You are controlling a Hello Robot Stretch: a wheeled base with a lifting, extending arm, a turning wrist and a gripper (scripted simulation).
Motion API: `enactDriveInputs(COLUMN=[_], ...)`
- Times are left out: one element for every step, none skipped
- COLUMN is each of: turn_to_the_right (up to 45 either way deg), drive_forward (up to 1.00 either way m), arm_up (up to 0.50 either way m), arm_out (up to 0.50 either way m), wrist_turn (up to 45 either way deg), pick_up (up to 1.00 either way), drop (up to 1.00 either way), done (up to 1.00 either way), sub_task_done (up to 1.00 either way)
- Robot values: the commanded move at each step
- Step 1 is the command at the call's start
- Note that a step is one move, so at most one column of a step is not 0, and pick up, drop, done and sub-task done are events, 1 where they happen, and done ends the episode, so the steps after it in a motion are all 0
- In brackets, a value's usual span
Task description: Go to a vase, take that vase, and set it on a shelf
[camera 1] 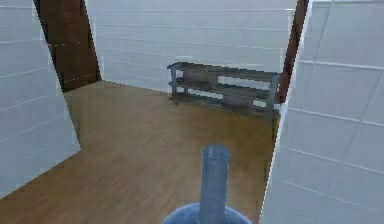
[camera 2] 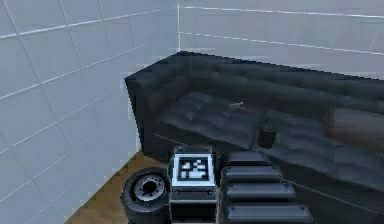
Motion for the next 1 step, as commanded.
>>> enactDriveInputs(turn_to_the_right=[0.0], drive_forward=[1.00], arm_up=[0.00], arm_out=[0.00], wrist_turn=[0.0], pick_up=[0.00], drop=[0.00], done=[0.00], sub_task_done=[0.00])
